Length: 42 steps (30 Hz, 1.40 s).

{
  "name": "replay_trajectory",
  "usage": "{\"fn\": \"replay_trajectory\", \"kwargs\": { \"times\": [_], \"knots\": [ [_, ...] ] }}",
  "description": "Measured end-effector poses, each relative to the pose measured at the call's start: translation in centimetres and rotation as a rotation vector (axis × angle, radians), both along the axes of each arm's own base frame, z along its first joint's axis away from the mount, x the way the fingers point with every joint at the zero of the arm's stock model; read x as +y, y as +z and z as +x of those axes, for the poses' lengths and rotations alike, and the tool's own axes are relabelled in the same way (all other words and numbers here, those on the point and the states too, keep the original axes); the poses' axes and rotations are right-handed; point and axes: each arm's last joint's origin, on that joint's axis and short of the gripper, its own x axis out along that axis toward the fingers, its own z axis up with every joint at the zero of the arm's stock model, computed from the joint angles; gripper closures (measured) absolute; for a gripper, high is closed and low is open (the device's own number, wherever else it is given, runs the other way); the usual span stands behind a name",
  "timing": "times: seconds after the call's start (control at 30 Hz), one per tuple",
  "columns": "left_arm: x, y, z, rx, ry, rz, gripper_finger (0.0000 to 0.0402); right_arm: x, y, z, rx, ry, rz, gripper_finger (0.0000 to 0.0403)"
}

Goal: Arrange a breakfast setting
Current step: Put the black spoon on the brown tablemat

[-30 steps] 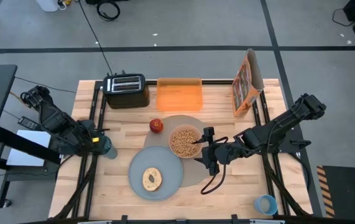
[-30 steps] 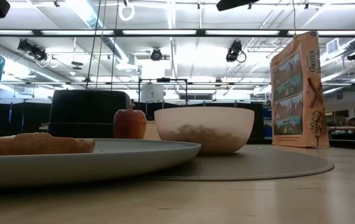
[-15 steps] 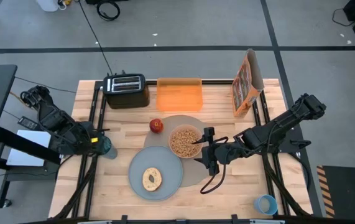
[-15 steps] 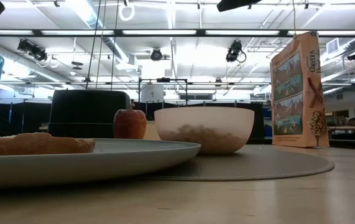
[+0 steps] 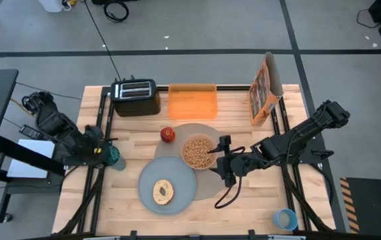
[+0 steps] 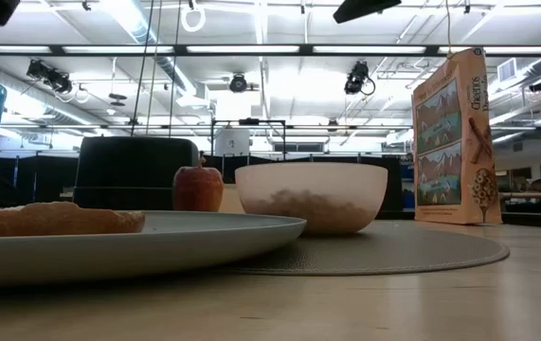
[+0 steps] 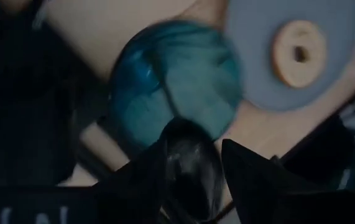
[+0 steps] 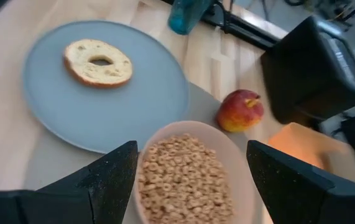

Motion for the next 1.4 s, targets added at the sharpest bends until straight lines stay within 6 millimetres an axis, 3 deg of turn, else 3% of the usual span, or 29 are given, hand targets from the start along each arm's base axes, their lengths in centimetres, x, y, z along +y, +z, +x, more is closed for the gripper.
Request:
{"fn": "replay_trajectory", "kwargs": {
  "times": [0.27,0.47,0.63,0.83,0.93,1.07,1.4],
  "knots": [
    [-0.1,4.0,1.2,-0.398,-0.312,0.258,0.0246,-0.7,0.5,0.4,-0.092,-0.146,-0.112,0.0094],
    [-3.7,5.9,4.7,-0.626,-0.667,0.395,0.0247,-1.6,1.0,0.7,-0.173,-0.304,-0.152,0.0094],
    [-6.6,6.4,6.2,-0.484,-0.885,0.455,0.0247,-2.3,1.4,0.8,-0.22,-0.421,-0.237,0.0094],
    [-9.7,7.2,6.3,-0.155,-1.017,0.546,0.0247,-2.6,1.4,0.8,-0.258,-0.488,-0.203,0.0094],
    [-11.5,6.4,6.0,-0.179,-1.117,0.568,0.0247,-2.6,1.4,0.9,-0.27,-0.501,-0.183,0.0094],
    [-12.7,4.3,5.4,-0.071,-1.153,0.604,0.0247,-2.9,1.5,1.0,-0.27,-0.509,-0.194,0.0094],
    [-13.0,1.1,4.6,0.047,-1.206,0.668,0.0247,-3.5,1.5,1.3,-0.275,-0.527,-0.189,0.0094]
  ]
}}
